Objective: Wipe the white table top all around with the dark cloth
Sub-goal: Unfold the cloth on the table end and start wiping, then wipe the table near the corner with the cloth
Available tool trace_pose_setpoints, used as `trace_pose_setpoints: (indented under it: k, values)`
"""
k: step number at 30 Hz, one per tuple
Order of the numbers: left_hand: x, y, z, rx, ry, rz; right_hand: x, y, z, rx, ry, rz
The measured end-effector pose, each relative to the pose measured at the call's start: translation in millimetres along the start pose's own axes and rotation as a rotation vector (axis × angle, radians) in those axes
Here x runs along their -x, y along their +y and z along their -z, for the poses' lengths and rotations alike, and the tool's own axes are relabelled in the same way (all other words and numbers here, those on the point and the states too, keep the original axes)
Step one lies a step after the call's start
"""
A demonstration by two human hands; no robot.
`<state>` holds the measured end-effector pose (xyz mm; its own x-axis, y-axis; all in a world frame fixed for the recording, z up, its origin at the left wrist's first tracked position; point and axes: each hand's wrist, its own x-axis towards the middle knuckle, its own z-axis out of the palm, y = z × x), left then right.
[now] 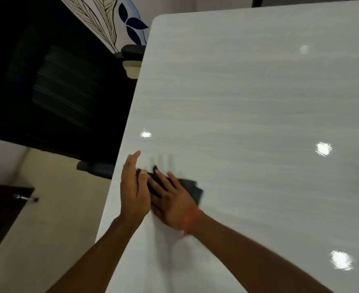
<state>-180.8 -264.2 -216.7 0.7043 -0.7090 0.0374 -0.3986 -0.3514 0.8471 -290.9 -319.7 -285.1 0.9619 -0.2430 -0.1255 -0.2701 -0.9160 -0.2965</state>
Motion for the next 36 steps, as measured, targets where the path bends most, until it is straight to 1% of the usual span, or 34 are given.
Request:
trace_pose_setpoints:
  k: [1,3,5,8,9,10,13,16,18,19,21,22,23,24,25,26,27,28,29,30,32,33,36]
  values:
    - [3.0,-6.4,0.6,-0.006,-0.012,-0.012,29.1,0.6,-2.8,-0.01,-0.001,-0.023]
    - [5.5,-21.9,-3.1,-0.018,-0.06,-0.046,76.1,22.3,0.2,0.033,0.025,-0.136]
    - [2.3,-36.4,-5.7,-0.006,-0.118,-0.049,96.9,56.8,11.1,0.089,0.086,-0.343]
    - [-5.9,-50.5,0.4,0.013,-0.156,-0.037,74.2,103.6,28.5,0.091,0.143,-0.746]
    - [-8.6,-54.0,5.9,0.019,-0.158,-0.033,51.3,112.0,34.7,0.07,0.167,-0.829]
    - [-11.3,-58.0,12.3,0.026,-0.158,-0.025,21.7,116.9,39.4,0.053,0.186,-0.864]
    - [-17.0,-72.5,36.6,0.048,-0.141,-0.008,-82.8,105.8,44.3,0.025,0.201,-0.829]
    - [-24.3,-82.8,62.0,0.068,-0.106,-0.026,-156.5,54.7,33.9,0.033,0.22,-0.686]
    - [-30.4,-88.2,75.3,0.076,-0.081,-0.015,-166.8,3.8,21.3,0.022,0.181,-0.552]
    - [-32.5,-90.1,80.1,0.078,-0.069,0.006,-161.8,-19.7,14.4,-0.001,0.165,-0.516]
    - [-33.6,-91.5,82.6,0.079,-0.057,0.036,-140.9,-52.4,6.4,-0.072,0.147,-0.502]
    - [-33.8,-89.9,80.1,0.078,-0.067,0.039,-130.2,-58.5,6.0,-0.123,0.138,-0.489]
    - [-34.8,-87.0,74.9,0.074,-0.09,0.035,-121.2,-58.6,10.2,-0.199,0.146,-0.474]
    - [-36.9,-84.7,66.7,0.062,-0.12,0.025,-115.0,-52.4,18.5,-0.305,0.193,-0.473]
    - [-40.0,-83.3,56.3,0.022,-0.152,0.015,-110.4,-41.7,28.6,-0.405,0.282,-0.501]
    - [-44.1,-82.2,43.5,-0.066,-0.178,0.008,-105.4,-26.4,38.7,-0.467,0.397,-0.564]
    - [-48.2,-82.0,30.0,-0.202,-0.197,0.008,-100.2,-7.2,47.1,-0.465,0.504,-0.651]
    - [-51.7,-81.3,16.9,-0.357,-0.203,0.02,-94.9,14.5,51.9,-0.408,0.565,-0.74]
    - [-53.4,-79.1,4.8,-0.501,-0.198,0.036,-88.9,35.5,53.8,-0.332,0.559,-0.814]
    - [-53.8,-76.5,-5.5,-0.616,-0.179,0.052,-82.6,53.4,51.8,-0.257,0.501,-0.869]
    - [-57.1,-73.6,-20.7,-0.73,-0.123,0.038,-72.0,76.6,38.9,-0.128,0.381,-0.899]
    - [-65.8,-73.9,-26.0,-0.754,-0.121,0.002,-68.8,81.4,32.4,-0.075,0.36,-0.884]
    - [-123.5,-77.2,-34.9,-0.807,-0.229,-0.195,-68.0,86.1,23.3,-0.018,0.381,-0.874]
